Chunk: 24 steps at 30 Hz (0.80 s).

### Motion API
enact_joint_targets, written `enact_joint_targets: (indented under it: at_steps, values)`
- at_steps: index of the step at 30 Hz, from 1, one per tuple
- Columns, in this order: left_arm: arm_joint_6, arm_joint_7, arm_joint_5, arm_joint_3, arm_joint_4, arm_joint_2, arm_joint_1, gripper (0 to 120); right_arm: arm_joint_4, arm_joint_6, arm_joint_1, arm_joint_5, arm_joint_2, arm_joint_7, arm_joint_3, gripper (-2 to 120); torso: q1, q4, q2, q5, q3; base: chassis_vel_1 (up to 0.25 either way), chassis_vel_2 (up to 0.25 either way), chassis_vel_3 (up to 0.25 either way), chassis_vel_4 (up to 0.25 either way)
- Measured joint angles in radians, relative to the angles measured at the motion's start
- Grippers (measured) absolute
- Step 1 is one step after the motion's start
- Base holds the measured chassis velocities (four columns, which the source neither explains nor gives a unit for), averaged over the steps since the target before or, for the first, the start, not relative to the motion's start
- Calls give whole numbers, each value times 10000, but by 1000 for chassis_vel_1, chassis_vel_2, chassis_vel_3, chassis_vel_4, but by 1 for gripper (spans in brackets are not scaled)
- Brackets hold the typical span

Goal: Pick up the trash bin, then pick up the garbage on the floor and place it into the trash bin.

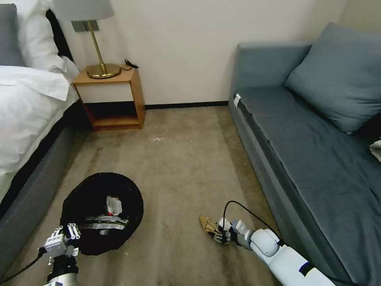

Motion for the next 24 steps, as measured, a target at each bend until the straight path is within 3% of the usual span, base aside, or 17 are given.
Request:
enact_joint_targets:
  at_steps: [8,17,20,22,24]
  values:
    - [8,1,145,71,-74,-90,3,5,-170,680,38,-81,17,-196,198,1,0,0,0,-1,0,0,0,0,0]
    - [105,3,192,103,-305,-72,14,5,-303,1411,228,168,47,-191,285,0,0,0,0,-2,1,0,0,0,0]
    - [193,1,168,103,-462,-22,10,5,-229,2287,539,1221,205,58,134,0,0,-3,0,-3,1,0,0,0,0]
    - [197,0,165,104,-462,-22,4,5,-153,2391,599,1439,235,177,55,0,0,-3,0,-2,1,0,0,0,0]
    - [205,-9,139,110,-399,-32,-59,5,804,2601,925,3268,382,1196,-691,0,0,-1,0,-1,1,0,0,0,0]
